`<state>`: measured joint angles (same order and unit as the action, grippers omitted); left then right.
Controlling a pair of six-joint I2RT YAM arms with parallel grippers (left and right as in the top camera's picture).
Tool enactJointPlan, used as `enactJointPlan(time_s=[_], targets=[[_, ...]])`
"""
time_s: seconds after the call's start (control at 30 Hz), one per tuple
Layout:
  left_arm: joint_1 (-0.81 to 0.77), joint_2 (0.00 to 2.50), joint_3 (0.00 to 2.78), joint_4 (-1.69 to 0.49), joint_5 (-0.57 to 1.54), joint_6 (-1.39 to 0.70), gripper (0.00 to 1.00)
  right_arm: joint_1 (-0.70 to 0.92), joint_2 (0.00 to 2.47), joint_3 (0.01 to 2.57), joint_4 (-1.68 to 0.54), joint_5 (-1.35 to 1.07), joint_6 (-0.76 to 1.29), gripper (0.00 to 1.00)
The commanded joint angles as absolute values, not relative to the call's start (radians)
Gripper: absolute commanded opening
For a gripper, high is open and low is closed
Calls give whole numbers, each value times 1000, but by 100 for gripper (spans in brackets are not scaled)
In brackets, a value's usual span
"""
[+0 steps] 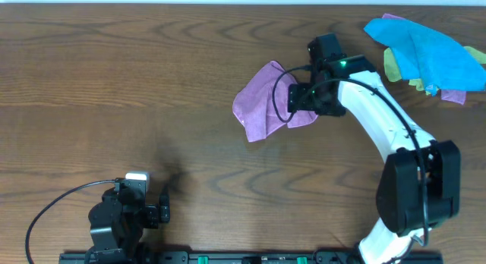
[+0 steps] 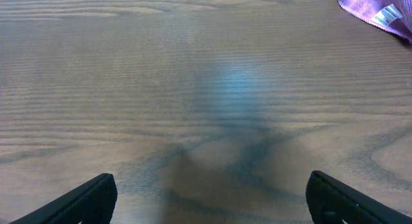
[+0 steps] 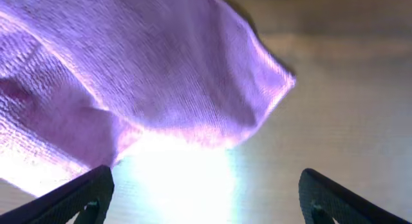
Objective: Fold the cloth
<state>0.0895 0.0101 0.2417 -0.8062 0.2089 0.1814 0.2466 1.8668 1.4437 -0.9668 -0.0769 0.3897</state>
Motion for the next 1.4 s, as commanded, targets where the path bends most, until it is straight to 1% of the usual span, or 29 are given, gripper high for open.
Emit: enactJointPlan(time_s=[0.0,0.13,0.43,0.63,0.77,0.97,1.03,1.13,1.27,1.37], targets=[[86,4,193,-850,199,206,95,210,1838,1445,-972,-111,503,91],[86,4,193,-847,199,206,95,150,1838,1444,-968,-135,535,89],[86,4,193,-833,202,202,95,10,1839,1427,-904,-352,538,88],[86,4,193,-798,216,201,95,-13,1839,1301,-801,-453,538,87],[86,4,193,-744,319,202,95,-14,1839,1213,-698,-514,540,87],[86,4,193,-722,393,202,95,-14,1839,1177,-661,-521,545,86],[86,4,194,-693,388,167,95,-14,1839,1176,-651,-519,545,86],[86,5,197,-651,386,52,95,-14,1839,1176,-642,-495,546,86],[85,12,231,-646,394,-101,95,-14,1839,1176,-633,-459,547,85],[85,44,268,-646,394,-161,95,-14,1839,1176,-624,-436,555,84]])
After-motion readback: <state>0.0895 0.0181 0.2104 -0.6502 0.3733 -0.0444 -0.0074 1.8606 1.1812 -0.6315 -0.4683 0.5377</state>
